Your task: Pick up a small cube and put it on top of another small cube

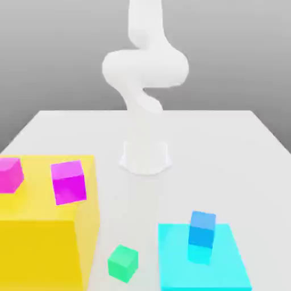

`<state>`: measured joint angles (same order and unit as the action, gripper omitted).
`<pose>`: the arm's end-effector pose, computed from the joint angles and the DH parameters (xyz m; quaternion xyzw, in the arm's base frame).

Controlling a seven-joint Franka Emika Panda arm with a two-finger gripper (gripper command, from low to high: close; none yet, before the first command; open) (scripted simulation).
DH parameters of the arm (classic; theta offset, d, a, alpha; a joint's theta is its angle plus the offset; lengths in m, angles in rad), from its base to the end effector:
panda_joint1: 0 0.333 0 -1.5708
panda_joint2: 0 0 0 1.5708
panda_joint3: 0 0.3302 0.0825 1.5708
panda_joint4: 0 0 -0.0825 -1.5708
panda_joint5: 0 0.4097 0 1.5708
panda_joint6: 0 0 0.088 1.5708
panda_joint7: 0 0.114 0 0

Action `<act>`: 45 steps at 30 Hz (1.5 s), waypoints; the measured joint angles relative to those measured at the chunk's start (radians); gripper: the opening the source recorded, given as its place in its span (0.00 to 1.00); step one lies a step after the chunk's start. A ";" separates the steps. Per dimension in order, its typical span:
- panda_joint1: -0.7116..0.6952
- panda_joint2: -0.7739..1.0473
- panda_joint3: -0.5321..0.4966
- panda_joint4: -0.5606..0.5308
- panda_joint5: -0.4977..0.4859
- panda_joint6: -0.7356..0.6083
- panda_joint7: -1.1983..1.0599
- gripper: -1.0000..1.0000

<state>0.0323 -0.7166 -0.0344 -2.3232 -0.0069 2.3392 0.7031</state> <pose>0.3995 -0.0054 0.6778 -0.8767 0.3213 -0.3332 0.1313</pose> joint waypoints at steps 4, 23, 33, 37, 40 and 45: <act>0.055 0.137 -0.063 -0.038 -0.009 0.065 -0.162 0.50; 0.162 0.772 -0.232 -0.213 0.123 0.360 -1.026 0.50; 0.037 1.108 -0.098 -0.211 0.231 0.579 -1.284 0.00; 0.037 1.108 -0.098 -0.211 0.231 0.577 -1.283 0.00; 0.037 1.108 -0.098 -0.211 0.230 0.576 -1.283 0.00; 0.085 0.949 -0.165 -0.245 0.140 0.453 -1.215 0.00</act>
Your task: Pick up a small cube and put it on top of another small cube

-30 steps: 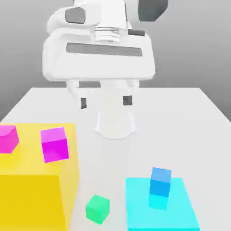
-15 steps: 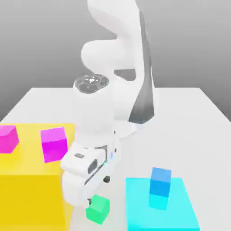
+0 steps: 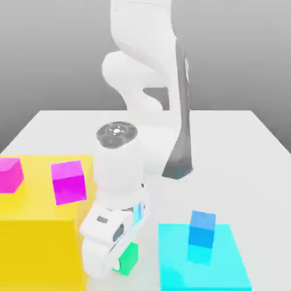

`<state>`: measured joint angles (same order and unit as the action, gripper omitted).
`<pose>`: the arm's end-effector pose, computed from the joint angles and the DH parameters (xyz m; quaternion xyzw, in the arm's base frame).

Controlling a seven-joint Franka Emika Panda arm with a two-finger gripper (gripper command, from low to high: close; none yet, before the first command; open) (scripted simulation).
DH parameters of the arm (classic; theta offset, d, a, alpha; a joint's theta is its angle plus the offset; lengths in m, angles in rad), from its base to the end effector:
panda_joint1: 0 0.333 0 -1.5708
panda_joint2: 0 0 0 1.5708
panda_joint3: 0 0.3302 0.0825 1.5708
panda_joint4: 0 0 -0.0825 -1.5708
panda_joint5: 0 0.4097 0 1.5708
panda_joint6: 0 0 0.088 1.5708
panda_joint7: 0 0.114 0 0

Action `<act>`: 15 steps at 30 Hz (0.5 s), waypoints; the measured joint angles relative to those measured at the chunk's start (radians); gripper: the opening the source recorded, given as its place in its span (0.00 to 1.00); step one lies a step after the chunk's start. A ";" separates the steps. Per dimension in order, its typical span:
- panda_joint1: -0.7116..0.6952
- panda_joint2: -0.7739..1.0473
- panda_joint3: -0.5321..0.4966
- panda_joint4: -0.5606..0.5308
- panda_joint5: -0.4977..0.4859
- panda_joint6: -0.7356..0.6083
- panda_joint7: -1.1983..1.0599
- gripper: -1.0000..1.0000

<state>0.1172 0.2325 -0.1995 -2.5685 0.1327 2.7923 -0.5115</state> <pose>0.4560 -0.0487 0.1643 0.9880 0.1542 -0.0007 0.0000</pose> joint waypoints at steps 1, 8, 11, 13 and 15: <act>0.017 -0.022 0.000 0.015 -0.031 -0.019 0.004 0.00; 0.000 -0.191 -0.052 0.206 -0.216 -0.282 0.137 0.00; -0.064 -0.263 -0.080 0.263 -0.243 -0.410 0.211 0.00; -0.124 -0.307 -0.107 0.287 -0.240 -0.496 0.263 0.00; -0.176 -0.347 -0.136 0.308 -0.230 -0.581 0.314 0.00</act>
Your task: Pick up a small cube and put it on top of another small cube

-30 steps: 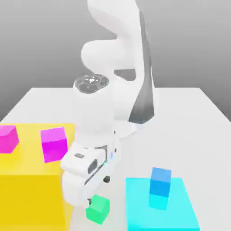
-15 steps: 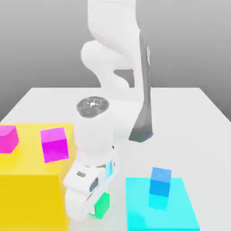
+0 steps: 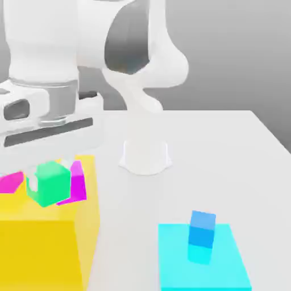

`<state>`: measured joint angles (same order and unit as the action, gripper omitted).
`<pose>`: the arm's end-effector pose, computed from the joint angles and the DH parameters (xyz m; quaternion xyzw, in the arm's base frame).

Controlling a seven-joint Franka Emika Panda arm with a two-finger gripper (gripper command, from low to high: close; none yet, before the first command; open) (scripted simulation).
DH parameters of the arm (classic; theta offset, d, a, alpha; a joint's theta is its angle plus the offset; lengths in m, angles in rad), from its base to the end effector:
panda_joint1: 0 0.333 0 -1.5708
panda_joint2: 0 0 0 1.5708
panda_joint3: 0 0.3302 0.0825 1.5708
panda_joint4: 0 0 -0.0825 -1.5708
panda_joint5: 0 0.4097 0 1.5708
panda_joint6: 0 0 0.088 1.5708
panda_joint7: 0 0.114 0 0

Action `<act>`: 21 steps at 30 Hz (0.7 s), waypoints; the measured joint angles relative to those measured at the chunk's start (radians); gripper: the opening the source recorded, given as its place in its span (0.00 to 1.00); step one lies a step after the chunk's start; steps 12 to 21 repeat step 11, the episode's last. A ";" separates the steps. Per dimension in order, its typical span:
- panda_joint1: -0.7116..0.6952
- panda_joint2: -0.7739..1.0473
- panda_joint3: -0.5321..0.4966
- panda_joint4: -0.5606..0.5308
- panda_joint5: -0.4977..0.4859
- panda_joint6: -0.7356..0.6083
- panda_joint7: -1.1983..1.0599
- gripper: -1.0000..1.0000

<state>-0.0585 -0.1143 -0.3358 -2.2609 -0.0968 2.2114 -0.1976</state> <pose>0.4860 -0.2081 0.4051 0.9969 -0.0700 0.0224 0.0286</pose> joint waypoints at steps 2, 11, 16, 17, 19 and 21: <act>-0.046 -0.036 -0.034 0.019 0.014 -0.085 0.049 0.00; -0.093 -0.001 -0.080 -0.043 0.045 -0.016 0.073 1.00; -0.093 -0.001 -0.080 -0.043 0.045 -0.016 0.073 1.00; -0.093 -0.001 -0.080 -0.043 0.045 -0.016 0.073 1.00; -0.093 -0.001 -0.080 -0.043 0.045 -0.016 0.073 1.00; -0.093 -0.001 -0.080 -0.043 0.045 -0.016 0.073 1.00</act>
